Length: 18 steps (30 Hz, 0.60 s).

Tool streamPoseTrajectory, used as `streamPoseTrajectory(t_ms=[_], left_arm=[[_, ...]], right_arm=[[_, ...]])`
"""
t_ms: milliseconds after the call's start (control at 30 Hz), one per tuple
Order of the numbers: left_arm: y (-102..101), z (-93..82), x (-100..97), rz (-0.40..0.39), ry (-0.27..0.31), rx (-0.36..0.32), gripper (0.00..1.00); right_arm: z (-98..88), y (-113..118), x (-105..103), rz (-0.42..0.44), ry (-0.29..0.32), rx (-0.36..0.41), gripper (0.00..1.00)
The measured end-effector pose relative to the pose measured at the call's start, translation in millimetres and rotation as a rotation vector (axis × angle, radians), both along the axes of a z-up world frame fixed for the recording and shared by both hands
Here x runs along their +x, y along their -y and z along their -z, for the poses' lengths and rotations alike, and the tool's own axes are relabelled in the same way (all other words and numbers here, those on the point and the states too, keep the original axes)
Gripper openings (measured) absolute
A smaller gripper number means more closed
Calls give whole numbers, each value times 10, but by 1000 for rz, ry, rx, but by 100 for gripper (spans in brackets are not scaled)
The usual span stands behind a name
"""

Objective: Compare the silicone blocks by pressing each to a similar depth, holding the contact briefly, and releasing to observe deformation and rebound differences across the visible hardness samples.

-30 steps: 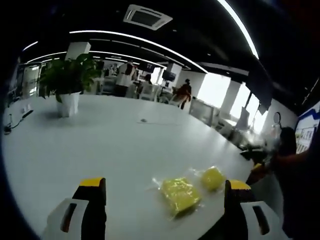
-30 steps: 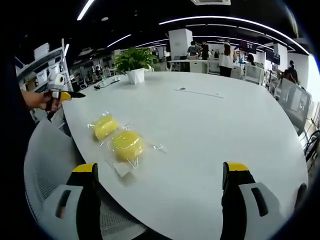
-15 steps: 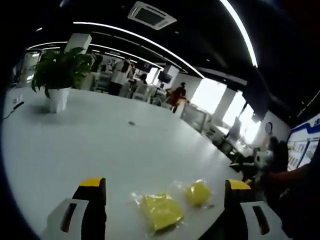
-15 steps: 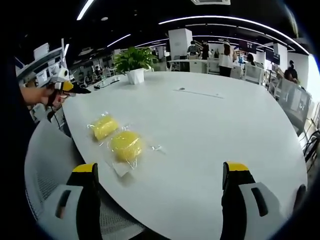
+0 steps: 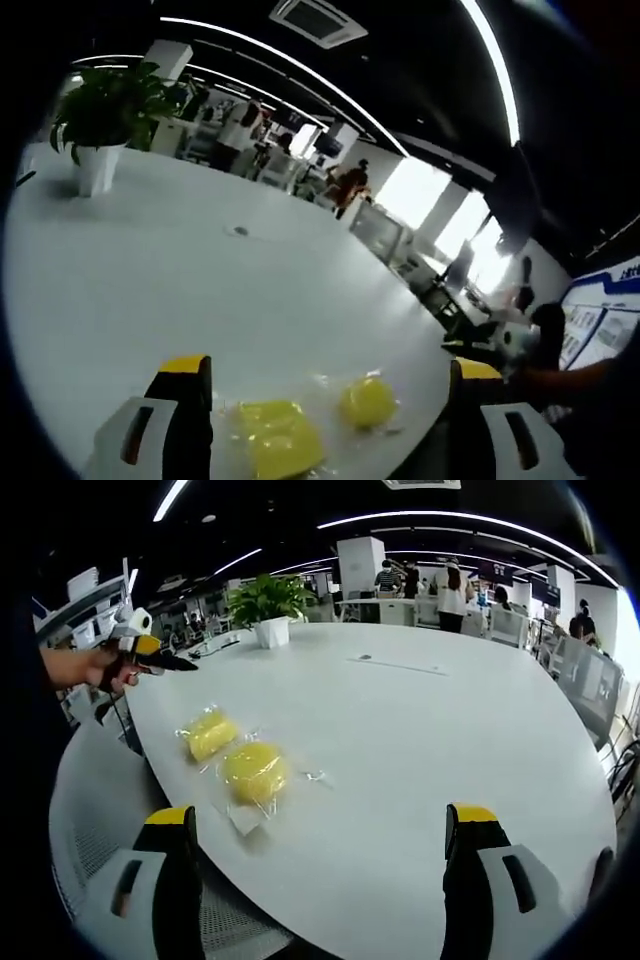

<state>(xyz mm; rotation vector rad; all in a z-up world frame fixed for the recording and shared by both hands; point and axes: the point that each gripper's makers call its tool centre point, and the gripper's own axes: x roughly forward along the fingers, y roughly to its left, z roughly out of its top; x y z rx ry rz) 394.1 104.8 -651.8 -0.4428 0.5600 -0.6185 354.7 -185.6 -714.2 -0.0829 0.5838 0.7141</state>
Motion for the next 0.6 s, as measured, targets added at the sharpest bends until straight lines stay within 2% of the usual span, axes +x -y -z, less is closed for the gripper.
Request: streamPoseTrajectory(t_ms=[233,300,400,600], left_arm=[[241,3,60,23,-51,-62,100],[313,33,74,29,-69,-74,100],[454,90,86,29,-119,-134,100],[625,267,90,37,-186,-156,100]], right_arm=[[-16,8,-16,-5,9,-7,96],[-20,17,-28,-4,12,-8,96],[-11,27,-57,-1,9,-11,96],[-1,24,-104,7,5,-9,96]])
